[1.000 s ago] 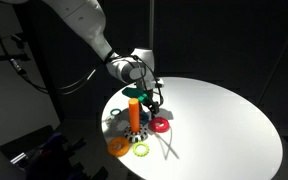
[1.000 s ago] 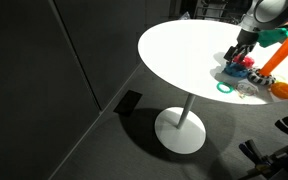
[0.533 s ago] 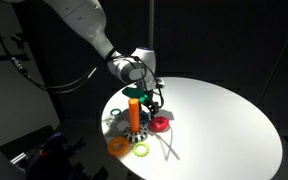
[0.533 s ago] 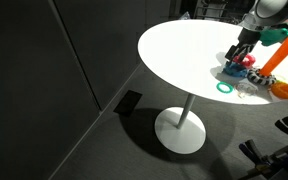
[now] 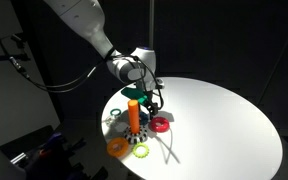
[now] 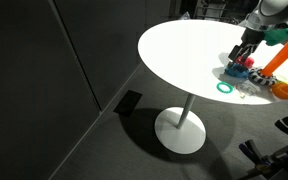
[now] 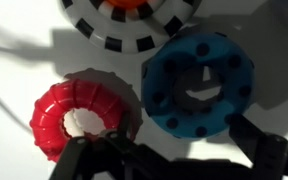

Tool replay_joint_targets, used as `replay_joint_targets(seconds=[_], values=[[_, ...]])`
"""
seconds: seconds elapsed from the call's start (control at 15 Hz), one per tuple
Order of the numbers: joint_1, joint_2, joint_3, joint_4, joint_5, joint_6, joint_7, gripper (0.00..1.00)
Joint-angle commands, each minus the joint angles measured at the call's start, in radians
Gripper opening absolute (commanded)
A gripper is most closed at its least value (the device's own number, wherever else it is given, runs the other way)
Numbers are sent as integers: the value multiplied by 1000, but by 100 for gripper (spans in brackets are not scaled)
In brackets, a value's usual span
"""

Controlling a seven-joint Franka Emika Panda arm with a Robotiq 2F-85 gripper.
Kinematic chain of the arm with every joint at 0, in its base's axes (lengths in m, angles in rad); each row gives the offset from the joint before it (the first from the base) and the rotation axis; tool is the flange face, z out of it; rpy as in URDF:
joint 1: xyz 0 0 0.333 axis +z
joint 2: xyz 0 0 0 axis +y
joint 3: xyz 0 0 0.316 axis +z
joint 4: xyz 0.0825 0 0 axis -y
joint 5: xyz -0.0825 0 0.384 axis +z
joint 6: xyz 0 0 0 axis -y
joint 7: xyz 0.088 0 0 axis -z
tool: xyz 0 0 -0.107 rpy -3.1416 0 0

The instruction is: Put the blue ring to the right

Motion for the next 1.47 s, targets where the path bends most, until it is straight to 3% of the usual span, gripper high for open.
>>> replay_joint_targets(seconds=[0.0, 1.4], values=[[-3, -39, -14, -34, -14, -23, -1, 100], [2, -38, -48, -42, -40, -57, 23, 100]])
